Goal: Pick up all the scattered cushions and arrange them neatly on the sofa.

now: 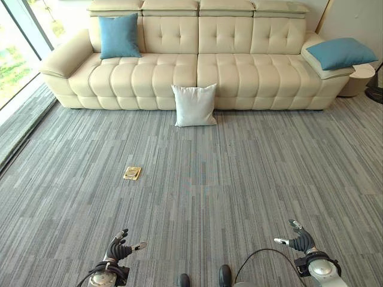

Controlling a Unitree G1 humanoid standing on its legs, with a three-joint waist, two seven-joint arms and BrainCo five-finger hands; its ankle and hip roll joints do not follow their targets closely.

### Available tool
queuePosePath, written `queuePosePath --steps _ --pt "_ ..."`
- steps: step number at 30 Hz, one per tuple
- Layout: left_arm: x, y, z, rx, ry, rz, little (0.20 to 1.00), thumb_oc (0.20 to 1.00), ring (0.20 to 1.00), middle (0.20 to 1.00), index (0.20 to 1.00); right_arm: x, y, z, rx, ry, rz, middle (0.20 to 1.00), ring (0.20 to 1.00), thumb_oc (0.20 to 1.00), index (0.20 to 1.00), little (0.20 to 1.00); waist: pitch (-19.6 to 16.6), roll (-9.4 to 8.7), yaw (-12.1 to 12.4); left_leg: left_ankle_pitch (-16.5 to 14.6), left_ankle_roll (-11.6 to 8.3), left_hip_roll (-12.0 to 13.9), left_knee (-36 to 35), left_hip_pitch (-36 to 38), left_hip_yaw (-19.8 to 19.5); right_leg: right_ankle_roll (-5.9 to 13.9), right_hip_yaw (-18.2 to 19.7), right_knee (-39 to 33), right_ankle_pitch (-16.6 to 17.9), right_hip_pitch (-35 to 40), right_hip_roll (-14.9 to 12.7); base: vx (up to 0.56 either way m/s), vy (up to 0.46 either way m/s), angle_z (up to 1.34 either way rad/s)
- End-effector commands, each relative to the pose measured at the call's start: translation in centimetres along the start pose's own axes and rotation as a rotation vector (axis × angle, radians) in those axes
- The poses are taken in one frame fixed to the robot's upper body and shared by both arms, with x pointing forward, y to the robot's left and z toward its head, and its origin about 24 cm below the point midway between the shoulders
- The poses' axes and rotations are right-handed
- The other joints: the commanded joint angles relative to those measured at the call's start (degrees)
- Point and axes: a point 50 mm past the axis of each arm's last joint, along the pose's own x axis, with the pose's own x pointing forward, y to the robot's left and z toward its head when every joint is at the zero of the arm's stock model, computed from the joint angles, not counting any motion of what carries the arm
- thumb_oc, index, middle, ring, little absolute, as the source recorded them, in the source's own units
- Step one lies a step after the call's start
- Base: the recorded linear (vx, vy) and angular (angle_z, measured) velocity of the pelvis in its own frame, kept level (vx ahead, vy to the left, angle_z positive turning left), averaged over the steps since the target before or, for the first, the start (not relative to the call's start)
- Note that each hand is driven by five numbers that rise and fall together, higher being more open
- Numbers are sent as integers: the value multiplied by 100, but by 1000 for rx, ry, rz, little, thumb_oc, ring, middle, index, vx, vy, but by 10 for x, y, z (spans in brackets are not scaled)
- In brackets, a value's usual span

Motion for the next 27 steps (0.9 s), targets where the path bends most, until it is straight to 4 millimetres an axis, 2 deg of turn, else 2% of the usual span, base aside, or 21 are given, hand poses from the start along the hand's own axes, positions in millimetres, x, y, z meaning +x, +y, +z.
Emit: queuePosePath --steps 1,8,16,19,23,24,25,27 --pt "6 12 17 -9 -62 35 1000 1000 1000 1000 1000 6 -15 12 48 -43 -72 1000 1000 1000 1000 1000 -55 -42 40 -527 -150 -7 137 -2 262 581 -99 281 -805 117 -351 32 4 2" --pt "6 13 18 -30 -68 32 1000 1000 1000 1000 1000 6 -15 7 82 -18 -83 1000 1000 1000 1000 1000 -16 -41 65 -589 -123 -33 274 -122 236 596 -139 336 -827 76 -386 25 10 3" --pt "8 18 25 -49 -91 63 1000 1000 1000 1000 1000 11 -19 22 88 -62 -103 1000 1000 1000 1000 1000 135 -48 123 -797 21 -145 770 -586 199 654 -44 673 -827 -272 -540 -8 67 0" --pt "7 23 33 -56 -126 75 1000 1000 1000 1000 1000 14 -18 30 72 -80 -86 1000 1000 1000 1000 1000 266 -75 194 -1004 176 -278 1153 -837 101 747 76 1249 -856 -627 -639 17 200 -22" --pt "7 28 34 -51 -131 83 1000 1000 1000 1000 1000 15 -17 37 59 -107 -75 1000 1000 1000 1000 1000 416 -61 185 -1115 310 -352 1268 -801 72 783 129 2066 -652 -1025 -722 22 117 -8" --pt "9 29 36 -57 -134 90 1000 1000 1000 1000 1000 16 -15 39 51 -114 -64 1000 1000 1000 1000 1000 522 -20 170 -1179 375 -355 1302 -724 72 744 93 2660 -489 -1291 -746 80 160 0" --pt "9 28 37 -64 -134 89 1000 1000 1000 1000 1000 16 -13 39 47 -112 -59 1000 1000 1000 1000 1000 560 11 168 -1205 392 -348 1315 -672 54 723 70 2873 -466 -1408 -747 135 140 -19" --pt "10 23 37 -76 -135 80 1000 1000 1000 1000 1000 16 -13 37 42 -106 -56 1000 1000 1000 1000 1000 586 66 125 -1274 403 -381 1257 -451 -62 642 45 3101 -608 -1647 -631 244 69 -23"
